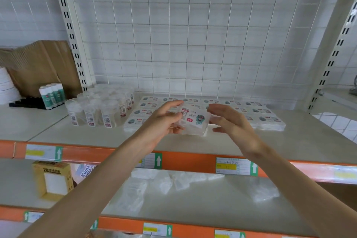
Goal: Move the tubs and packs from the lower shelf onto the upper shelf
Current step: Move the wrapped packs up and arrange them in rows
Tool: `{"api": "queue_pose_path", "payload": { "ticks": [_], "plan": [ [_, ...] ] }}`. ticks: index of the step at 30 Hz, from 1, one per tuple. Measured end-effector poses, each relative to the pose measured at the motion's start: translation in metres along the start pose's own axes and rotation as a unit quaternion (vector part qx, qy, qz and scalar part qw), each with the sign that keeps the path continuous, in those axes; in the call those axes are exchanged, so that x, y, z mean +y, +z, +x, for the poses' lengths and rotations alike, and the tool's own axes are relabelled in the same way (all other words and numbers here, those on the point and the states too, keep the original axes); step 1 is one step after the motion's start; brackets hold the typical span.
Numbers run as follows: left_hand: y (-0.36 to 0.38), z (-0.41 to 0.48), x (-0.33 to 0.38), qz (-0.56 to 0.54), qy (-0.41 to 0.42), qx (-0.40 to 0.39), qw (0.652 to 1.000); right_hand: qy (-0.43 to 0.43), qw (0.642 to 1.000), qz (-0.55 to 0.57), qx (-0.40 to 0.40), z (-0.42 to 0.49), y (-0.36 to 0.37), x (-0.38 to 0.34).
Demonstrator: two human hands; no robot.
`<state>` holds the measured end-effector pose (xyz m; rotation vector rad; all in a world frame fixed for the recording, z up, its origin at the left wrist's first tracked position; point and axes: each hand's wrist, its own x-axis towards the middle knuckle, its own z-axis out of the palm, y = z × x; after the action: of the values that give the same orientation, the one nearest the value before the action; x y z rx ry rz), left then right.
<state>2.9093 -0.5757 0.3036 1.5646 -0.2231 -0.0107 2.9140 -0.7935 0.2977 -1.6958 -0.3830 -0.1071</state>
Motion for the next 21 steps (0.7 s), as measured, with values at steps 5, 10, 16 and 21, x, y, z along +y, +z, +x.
{"api": "queue_pose_path", "payload": {
  "ticks": [5,10,16,21],
  "plan": [
    [0.007,0.001,0.004,0.077,0.025,-0.009,0.997,0.060,0.998,-0.006,-0.010,0.007,0.005,-0.005],
    [0.015,0.004,0.003,0.063,0.017,0.047,0.997,0.083,0.995,0.048,0.023,0.011,0.008,0.001],
    [0.027,-0.004,-0.002,0.137,0.024,-0.002,0.990,0.094,0.984,0.145,0.039,0.010,0.013,0.005],
    [0.029,0.004,0.000,0.099,0.026,0.007,0.995,0.049,0.998,0.020,0.040,0.009,0.007,0.012]
  ]
}}
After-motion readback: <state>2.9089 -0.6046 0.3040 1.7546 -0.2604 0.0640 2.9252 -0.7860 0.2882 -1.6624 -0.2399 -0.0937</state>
